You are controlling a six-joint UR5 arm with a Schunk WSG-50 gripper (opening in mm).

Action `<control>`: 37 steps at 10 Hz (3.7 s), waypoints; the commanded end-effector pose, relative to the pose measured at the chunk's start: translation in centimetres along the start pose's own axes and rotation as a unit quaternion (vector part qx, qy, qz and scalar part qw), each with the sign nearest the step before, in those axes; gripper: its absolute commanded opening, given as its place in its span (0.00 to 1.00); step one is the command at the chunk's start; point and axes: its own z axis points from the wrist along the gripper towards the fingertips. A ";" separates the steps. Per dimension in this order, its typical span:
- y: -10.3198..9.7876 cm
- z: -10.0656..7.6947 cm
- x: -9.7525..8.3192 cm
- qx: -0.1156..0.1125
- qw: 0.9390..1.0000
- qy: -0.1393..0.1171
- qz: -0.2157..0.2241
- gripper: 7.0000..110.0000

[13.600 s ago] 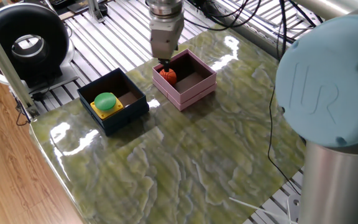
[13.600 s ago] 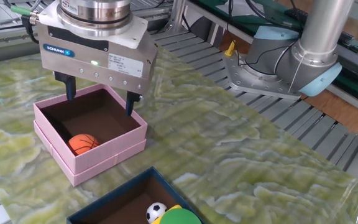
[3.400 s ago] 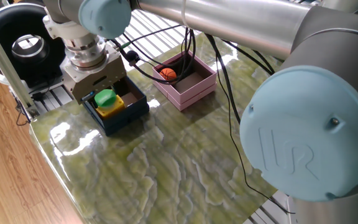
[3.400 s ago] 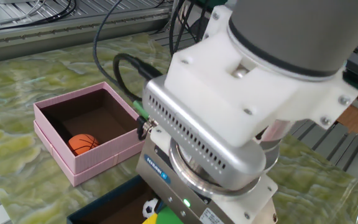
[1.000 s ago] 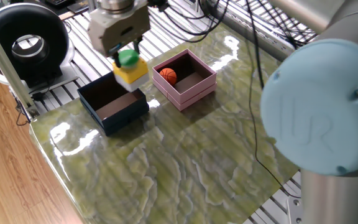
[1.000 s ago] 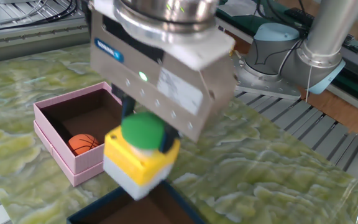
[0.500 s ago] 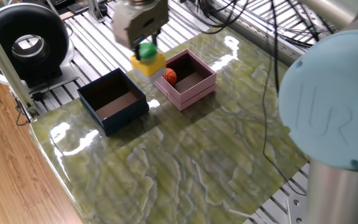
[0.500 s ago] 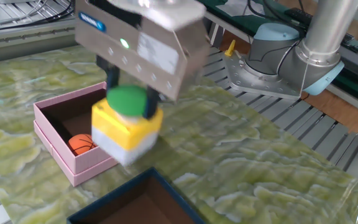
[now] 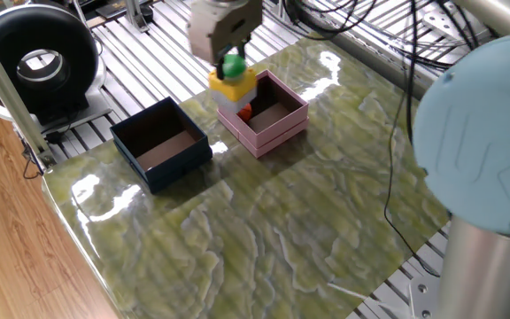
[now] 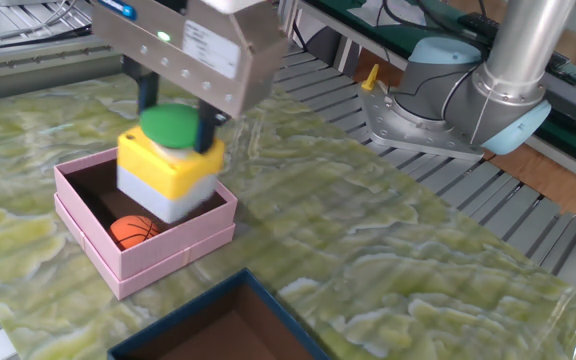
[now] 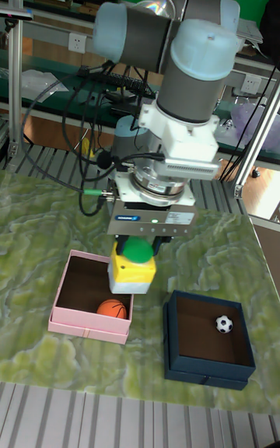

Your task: Move an object from one box to another

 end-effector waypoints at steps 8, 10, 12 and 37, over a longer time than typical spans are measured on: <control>-4.2 3.8 2.1 0.052 0.999 -0.002 0.004 0.00; -4.0 4.4 2.2 0.046 0.999 0.001 0.004 0.00; -3.9 4.7 2.1 0.042 0.999 0.001 0.006 0.00; -3.9 6.1 3.7 0.043 0.995 0.017 -0.088 0.15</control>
